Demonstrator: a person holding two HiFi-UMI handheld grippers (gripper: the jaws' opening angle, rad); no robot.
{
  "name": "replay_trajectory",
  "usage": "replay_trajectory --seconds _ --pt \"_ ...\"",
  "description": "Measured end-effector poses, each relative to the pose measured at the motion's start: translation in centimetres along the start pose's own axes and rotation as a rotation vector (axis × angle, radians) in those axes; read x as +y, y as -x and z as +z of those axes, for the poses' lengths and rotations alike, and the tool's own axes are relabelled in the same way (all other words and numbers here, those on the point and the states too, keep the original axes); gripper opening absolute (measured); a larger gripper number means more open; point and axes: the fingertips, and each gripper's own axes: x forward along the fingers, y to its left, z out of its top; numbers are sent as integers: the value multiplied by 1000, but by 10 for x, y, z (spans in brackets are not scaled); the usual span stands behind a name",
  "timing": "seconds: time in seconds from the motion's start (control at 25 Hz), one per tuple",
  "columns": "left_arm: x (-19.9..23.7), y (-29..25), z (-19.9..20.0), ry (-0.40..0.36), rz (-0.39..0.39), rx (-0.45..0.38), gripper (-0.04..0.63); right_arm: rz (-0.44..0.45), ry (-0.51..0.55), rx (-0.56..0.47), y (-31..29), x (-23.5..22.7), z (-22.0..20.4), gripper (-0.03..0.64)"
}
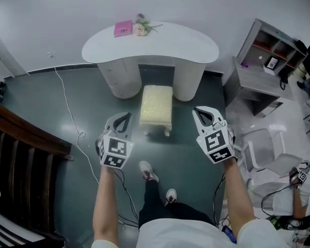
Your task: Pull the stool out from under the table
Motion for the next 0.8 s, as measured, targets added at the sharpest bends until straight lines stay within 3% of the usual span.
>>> replay_trajectory --seconds 0.32,0.8 --pt "-5 84 76 -76 99 -113 20 5 58 -126 72 0 67 15" --pt "-12 133 91 -85 139 -138 20 40 83 -209 100 16 95 15"
